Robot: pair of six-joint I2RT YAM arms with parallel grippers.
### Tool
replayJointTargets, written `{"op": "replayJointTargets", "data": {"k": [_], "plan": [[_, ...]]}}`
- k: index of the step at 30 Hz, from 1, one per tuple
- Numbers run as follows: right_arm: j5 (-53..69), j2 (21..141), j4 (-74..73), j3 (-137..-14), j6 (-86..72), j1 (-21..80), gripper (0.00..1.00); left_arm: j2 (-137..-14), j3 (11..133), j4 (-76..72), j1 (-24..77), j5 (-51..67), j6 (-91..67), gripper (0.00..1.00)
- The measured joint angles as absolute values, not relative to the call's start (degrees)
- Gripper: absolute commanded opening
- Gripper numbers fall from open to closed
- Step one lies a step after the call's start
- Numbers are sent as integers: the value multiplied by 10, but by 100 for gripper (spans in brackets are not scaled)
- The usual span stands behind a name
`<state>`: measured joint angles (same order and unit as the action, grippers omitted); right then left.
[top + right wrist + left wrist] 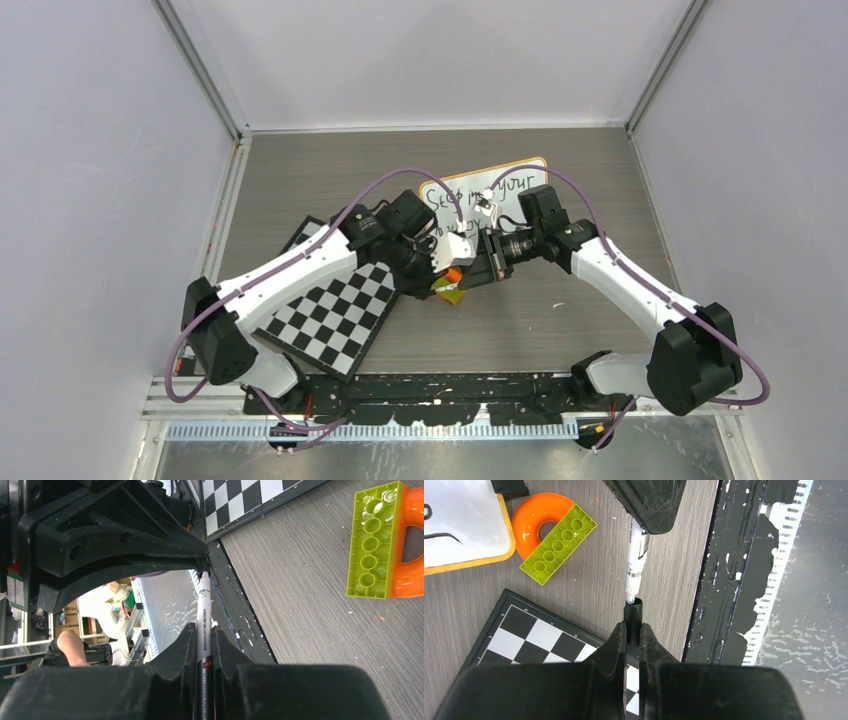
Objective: Write a sentence on the whiteboard
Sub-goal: Insert the whiteboard marker without the cap into the pen cap.
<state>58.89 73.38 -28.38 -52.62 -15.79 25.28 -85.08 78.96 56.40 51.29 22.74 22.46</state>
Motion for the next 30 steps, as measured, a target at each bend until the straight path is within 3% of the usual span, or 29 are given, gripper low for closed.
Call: {"op": "replayJointTargets", "data": {"k": [11,30], "plan": [[612,745,-265,-529,-170,254,0,-858,807,541,502,272,196,0],[612,769,-250,-543,-200,275,0,-899,873,615,510,249,184,0]]}}
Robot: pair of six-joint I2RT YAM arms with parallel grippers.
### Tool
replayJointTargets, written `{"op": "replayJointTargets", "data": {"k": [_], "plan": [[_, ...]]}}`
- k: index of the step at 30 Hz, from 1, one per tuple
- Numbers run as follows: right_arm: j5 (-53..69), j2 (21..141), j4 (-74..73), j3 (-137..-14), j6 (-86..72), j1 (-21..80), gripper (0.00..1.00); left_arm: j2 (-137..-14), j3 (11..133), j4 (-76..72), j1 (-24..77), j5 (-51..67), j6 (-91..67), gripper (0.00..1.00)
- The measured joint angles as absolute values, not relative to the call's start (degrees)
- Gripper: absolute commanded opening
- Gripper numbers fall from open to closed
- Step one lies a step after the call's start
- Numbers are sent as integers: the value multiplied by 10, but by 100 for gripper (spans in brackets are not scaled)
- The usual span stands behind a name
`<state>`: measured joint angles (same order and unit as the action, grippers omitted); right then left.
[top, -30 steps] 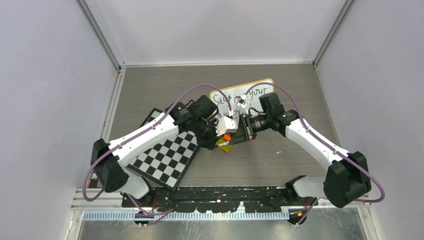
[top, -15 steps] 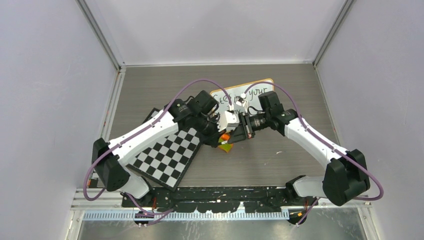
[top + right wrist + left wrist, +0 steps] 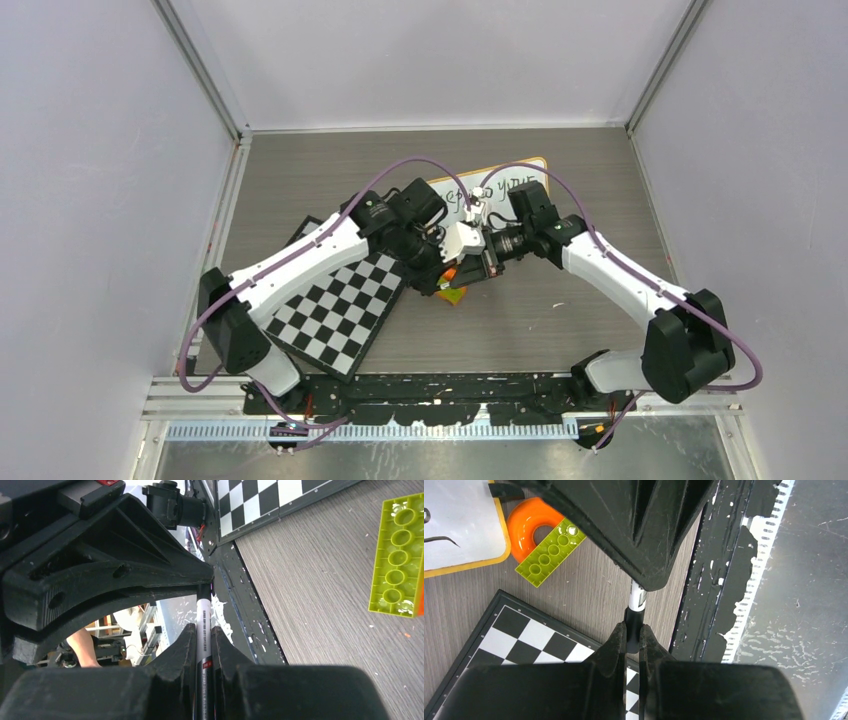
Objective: Write a sentence on the whiteboard
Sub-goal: Insert the whiteboard marker without the cap into the pen cap.
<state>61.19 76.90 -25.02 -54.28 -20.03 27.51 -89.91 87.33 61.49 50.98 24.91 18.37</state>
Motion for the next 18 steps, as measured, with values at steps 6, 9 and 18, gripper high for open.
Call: {"op": "replayJointTargets", "data": {"k": [6,9,18], "plan": [[589,785,-263,-564,-199,279,0,-904,879,615,519,197,182,0],[582,806,-262,-582,-206,272,0,-904,879,603,524,153,183,10],[582,830,-255,-628,-225,215,0,-885,883,529,486,164,184,62]]}}
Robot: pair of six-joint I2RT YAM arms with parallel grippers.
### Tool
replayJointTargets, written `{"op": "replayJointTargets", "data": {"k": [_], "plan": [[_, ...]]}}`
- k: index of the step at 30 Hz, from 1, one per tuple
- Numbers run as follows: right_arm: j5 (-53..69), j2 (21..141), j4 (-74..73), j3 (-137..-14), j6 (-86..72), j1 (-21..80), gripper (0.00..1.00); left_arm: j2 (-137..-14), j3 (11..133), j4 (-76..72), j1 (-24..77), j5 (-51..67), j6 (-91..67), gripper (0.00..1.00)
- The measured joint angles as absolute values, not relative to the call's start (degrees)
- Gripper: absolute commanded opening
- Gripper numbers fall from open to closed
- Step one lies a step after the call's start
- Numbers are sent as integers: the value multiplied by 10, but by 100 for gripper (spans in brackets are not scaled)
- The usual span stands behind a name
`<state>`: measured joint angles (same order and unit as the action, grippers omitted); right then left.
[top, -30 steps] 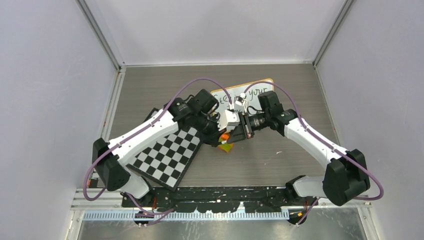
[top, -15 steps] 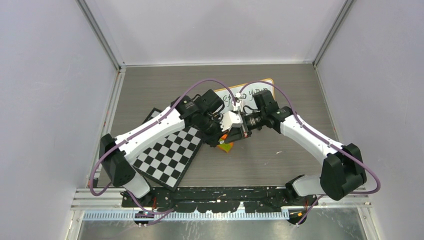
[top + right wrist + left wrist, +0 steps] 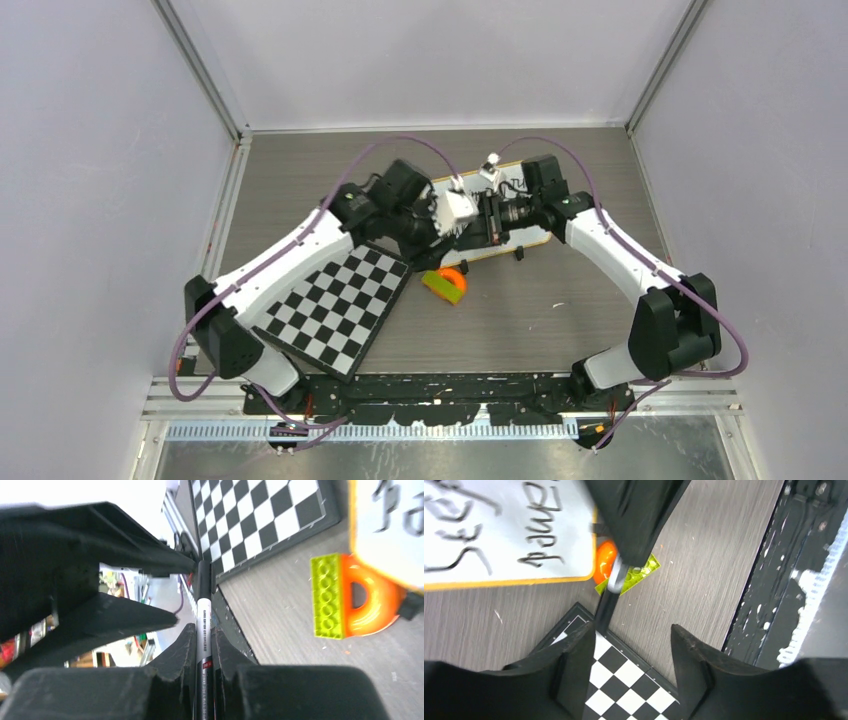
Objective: Write a sentence on the whiteboard
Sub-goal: Insert the whiteboard marker without the cap into the pen cap, then pass from the right arm to the left
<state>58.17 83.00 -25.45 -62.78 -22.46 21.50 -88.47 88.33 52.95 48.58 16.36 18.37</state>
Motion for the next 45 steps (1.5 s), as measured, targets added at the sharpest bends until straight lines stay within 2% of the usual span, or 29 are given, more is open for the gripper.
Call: {"op": "replayJointTargets", "data": {"k": [4,8,11,15,19,23,26,32,39,45], "plan": [[581,823,-227,-638,-239,180,0,-834,863,490,389,241,153,72],[585,807,-189,-638,-274,175,0,-773,805,409,261,367,63,77],[593,792,-141,-632,-311,176,0,-746,732,277,187,471,-58,80],[608,771,-77,-612,-368,180,0,-742,637,96,165,561,-213,79],[622,769,-55,-609,-401,196,0,-742,613,28,173,608,-268,72],[635,769,-61,-609,-408,218,0,-742,617,18,203,643,-245,65],[644,769,-77,-610,-408,224,0,-742,638,112,241,648,-148,58],[664,769,-119,-611,-402,227,0,-744,686,292,279,614,44,34],[670,769,-155,-612,-388,233,0,-746,712,387,308,567,127,31],[681,769,-177,-612,-379,243,0,-753,731,424,341,530,170,14]]}}
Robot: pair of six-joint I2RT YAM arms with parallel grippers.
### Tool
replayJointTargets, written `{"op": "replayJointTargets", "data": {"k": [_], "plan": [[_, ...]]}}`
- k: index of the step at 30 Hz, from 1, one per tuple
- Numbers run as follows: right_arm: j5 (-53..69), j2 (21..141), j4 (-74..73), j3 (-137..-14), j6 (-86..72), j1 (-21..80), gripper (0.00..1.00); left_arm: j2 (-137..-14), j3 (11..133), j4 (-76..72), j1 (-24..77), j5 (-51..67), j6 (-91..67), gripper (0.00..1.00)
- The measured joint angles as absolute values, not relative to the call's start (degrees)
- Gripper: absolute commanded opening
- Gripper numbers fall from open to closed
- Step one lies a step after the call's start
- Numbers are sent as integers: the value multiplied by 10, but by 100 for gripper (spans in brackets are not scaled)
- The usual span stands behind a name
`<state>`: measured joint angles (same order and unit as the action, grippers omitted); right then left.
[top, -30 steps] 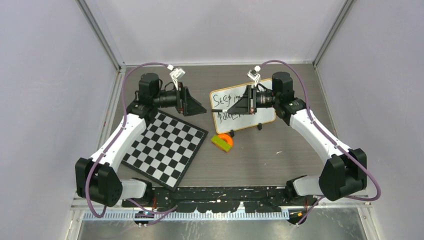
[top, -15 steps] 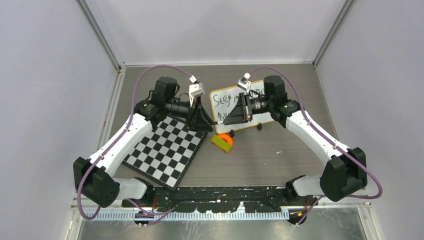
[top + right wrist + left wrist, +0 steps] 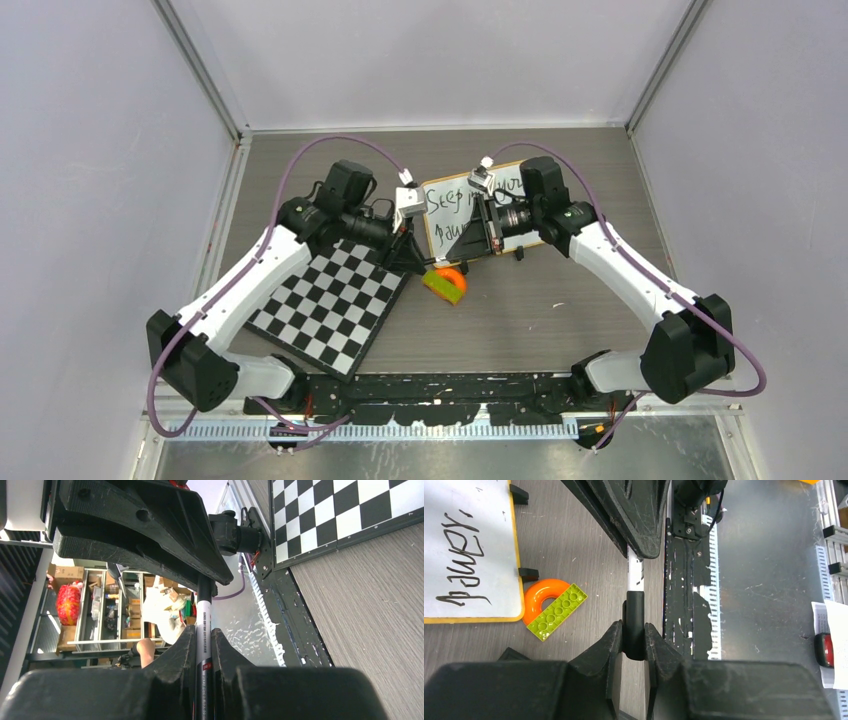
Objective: Write a sentence on the whiteboard
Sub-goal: Pass from the right arm to the left
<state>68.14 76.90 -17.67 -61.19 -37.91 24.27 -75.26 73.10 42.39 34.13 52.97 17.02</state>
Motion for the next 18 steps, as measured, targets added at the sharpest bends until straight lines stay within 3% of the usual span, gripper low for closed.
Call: {"op": "replayJointTargets", "data": {"k": [7,18], "plan": [[679,769,-195,-612,-371,248,0,-764,731,427,342,544,160,0],[629,768,-338,-652,-203,280,1,-800,652,341,331,665,-38,0]]}}
